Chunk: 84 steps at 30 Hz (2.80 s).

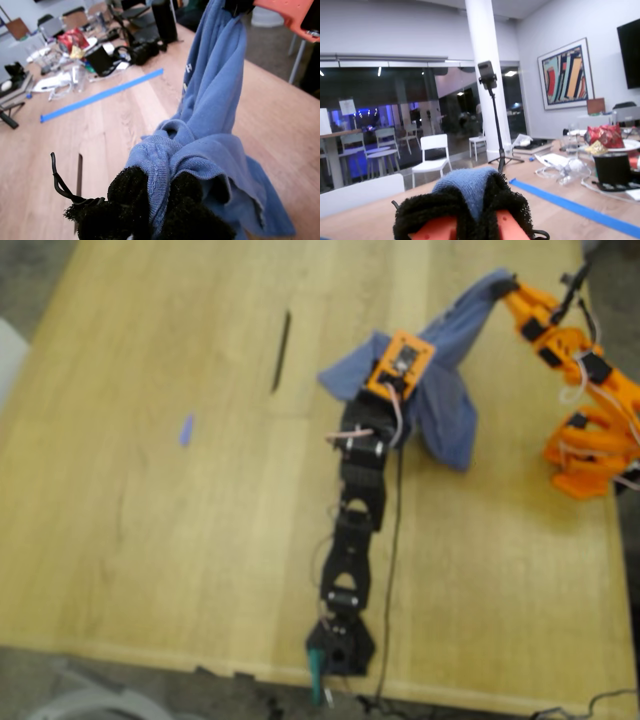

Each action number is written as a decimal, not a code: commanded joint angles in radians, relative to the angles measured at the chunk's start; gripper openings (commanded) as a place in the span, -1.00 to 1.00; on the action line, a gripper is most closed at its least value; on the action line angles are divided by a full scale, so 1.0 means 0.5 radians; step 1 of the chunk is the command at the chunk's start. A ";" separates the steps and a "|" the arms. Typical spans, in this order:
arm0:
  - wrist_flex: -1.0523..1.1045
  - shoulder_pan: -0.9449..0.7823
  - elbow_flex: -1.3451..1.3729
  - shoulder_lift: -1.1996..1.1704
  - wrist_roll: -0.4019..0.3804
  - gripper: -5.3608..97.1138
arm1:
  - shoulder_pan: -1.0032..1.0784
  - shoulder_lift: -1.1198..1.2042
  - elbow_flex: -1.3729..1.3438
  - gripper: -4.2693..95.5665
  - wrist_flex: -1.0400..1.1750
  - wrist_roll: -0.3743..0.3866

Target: Fold a T-shirt

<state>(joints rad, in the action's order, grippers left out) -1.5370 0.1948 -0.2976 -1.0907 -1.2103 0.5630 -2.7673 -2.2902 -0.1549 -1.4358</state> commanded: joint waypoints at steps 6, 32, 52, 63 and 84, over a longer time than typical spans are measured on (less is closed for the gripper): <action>0.347 -0.049 -0.067 -0.390 0.006 -0.90 | 0.086 0.086 0.328 -0.91 -0.276 -0.021; 0.844 0.132 -0.074 -0.555 0.015 -0.90 | -0.095 0.196 0.939 -0.91 -0.184 -0.052; 1.402 0.736 -0.074 -0.439 0.028 -0.90 | -0.071 0.341 1.589 -0.90 -0.031 -0.077; 1.479 1.025 -0.074 -0.288 0.025 -0.90 | 0.175 0.187 1.494 -0.90 0.049 -0.083; 0.607 1.101 -0.080 -0.316 0.031 -0.90 | 0.632 -0.328 0.844 -0.90 0.371 -0.104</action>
<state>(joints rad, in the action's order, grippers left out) -1.1858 0.7409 -0.2976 -1.1674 -1.2011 0.8636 -2.9054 -1.8561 0.0077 -1.4788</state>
